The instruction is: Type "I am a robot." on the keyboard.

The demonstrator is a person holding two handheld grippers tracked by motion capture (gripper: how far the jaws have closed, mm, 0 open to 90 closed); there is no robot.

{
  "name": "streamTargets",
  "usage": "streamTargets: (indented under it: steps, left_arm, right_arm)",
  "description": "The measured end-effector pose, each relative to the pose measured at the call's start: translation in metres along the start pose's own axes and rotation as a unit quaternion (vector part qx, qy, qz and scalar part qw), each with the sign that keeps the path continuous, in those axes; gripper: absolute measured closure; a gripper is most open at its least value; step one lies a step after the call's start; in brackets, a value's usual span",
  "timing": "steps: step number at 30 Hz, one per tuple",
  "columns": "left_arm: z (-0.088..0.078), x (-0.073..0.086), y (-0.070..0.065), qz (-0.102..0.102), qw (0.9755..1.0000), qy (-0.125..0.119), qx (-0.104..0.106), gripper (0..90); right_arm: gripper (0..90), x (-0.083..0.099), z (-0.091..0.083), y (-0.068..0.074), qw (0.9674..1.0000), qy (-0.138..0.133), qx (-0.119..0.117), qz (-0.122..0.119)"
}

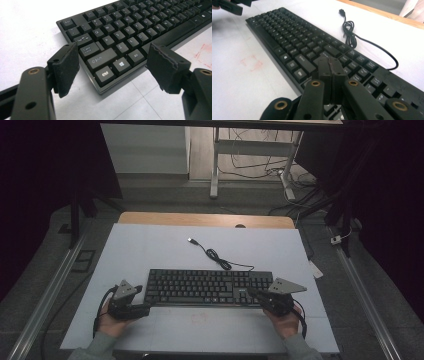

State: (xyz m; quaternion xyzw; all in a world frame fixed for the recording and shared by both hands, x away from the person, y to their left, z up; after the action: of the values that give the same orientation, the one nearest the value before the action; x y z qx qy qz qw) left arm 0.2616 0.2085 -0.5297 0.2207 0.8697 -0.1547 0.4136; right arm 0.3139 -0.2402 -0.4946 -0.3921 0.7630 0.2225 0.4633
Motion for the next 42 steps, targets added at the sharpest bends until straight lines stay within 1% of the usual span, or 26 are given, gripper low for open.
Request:
streamTargets:
  steps: [4, 7, 8, 9, 14, 20, 25, 30, 38, 39, 40, 42]
  left_arm:
    - [0.001, 0.0, 0.0, 0.003, 1.0, 0.002, 0.0, 26.2]
    - [0.0, 0.001, 0.0, 0.001, 1.0, 0.001, -0.001, 26.2]
    - [0.0, 0.001, 0.0, 0.001, 1.0, 0.001, -0.001, 26.2]
    - [0.0, 0.001, 0.0, 0.001, 1.0, 0.0, -0.002, 26.3]
    - [0.0, 0.001, 0.0, 0.001, 1.0, 0.001, -0.004, 26.3]
    - [0.002, 0.001, 0.0, 0.003, 1.0, 0.002, -0.004, 26.3]
    - [0.002, 0.0, 0.0, 0.003, 1.0, 0.0, -0.004, 26.6]
    - [0.003, 0.0, 0.0, 0.002, 1.0, -0.001, -0.004, 27.1]
    - [0.007, -0.002, 0.001, 0.0, 0.9999, -0.003, -0.016, 29.9]
    - [0.007, -0.002, 0.001, 0.0, 0.9998, -0.002, -0.018, 29.9]
    - [0.008, -0.002, 0.001, -0.001, 0.9998, -0.001, -0.02, 31.8]
    - [0.008, -0.002, 0.002, -0.002, 0.9997, -0.002, -0.023, 32.9]
  right_arm:
    - [89.6, -0.005, 0.008, 0.0, 1.0, -0.003, 0.001, 0.005]
    - [89.6, -0.009, 0.015, 0.003, 1.0, -0.004, 0.0, 0.003]
    - [89.6, -0.009, 0.015, 0.003, 1.0, -0.004, 0.0, 0.003]
    - [89.6, -0.013, 0.023, 0.006, 1.0, -0.003, -0.006, -0.001]
    - [89.6, -0.024, 0.042, 0.013, 0.9997, 0.0, -0.024, -0.008]
    - [89.6, -0.033, 0.064, 0.019, 0.9991, 0.005, -0.039, -0.016]
    - [89.6, -0.035, 0.074, 0.022, 0.9988, 0.01, -0.044, -0.017]
    - [89.6, -0.036, 0.082, 0.026, 0.9983, 0.021, -0.052, -0.017]
    - [89.6, -0.043, 0.102, 0.038, 0.9963, 0.035, -0.074, -0.025]
    - [89.6, -0.043, 0.102, 0.038, 0.9963, 0.035, -0.074, -0.025]
    - [89.6, -0.044, 0.107, 0.041, 0.9957, 0.04, -0.078, -0.028]
    - [89.6, -0.045, 0.11, 0.042, 0.9954, 0.042, -0.081, -0.029]
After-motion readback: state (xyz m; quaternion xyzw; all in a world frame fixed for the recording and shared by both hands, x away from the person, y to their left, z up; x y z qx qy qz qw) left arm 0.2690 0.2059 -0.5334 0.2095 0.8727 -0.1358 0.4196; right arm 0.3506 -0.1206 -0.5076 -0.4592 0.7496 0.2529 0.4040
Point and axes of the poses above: each handheld gripper's, and its own axes: z roughly forward along the jaws, x roughly out of its underside, y roughly to its left, the point moved 1 cm from there along z, roughly forward along the jaws
